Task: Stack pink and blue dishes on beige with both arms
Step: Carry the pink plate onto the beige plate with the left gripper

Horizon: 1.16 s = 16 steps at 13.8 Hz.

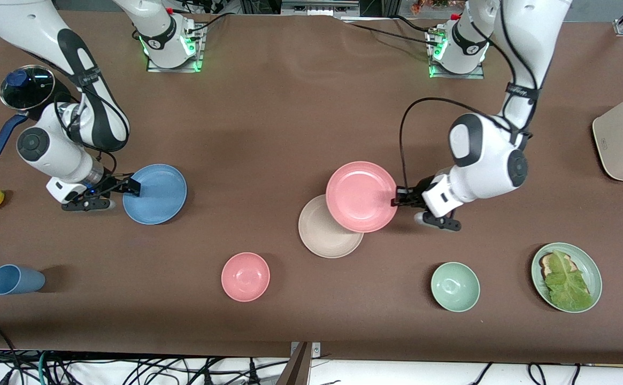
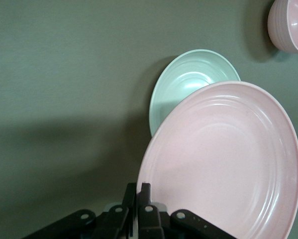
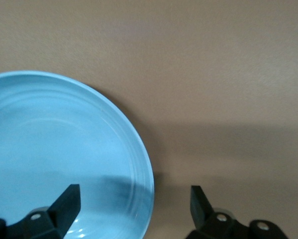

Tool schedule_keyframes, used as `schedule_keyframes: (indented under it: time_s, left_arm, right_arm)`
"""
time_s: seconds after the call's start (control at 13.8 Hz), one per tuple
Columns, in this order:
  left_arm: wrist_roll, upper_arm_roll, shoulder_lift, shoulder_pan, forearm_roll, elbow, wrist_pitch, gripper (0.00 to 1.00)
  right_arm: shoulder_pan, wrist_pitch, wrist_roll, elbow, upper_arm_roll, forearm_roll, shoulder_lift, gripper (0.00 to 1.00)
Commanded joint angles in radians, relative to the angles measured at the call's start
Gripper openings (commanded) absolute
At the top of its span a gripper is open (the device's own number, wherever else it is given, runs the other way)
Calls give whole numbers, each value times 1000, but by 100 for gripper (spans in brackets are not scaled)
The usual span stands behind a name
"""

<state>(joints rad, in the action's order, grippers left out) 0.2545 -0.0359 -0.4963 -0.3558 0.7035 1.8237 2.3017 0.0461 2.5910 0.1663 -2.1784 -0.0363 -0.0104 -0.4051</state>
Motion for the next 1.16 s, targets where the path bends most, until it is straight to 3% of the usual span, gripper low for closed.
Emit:
schedule_keyframes:
  time_s: [0.0, 0.15, 0.58, 0.87, 1.02, 1.09]
  left_arm:
    - [-14, -16, -96, -48, 17, -96, 39, 0]
    - [-72, -15, -129, -89, 17, -124, 85, 0]
    - [-138, -16, -211, -127, 16, -190, 117, 0]
    - [-138, -18, -234, -138, 16, -191, 156, 0]
    - [-138, -19, -235, -137, 17, -193, 157, 0]
    - [-138, -21, -235, -137, 19, -193, 157, 31]
  right_arm:
    - [8, 26, 19, -18, 4, -20, -6, 83]
    - [8, 27, 19, -17, 4, -20, -12, 67]
    - [12, 24, 19, -15, 4, -20, -20, 0]
    - [11, -1, 21, 6, 6, -19, 3, 0]
    - [8, -133, 24, 82, 9, -16, 37, 0]
    - [8, -235, 24, 153, 12, -17, 48, 0]
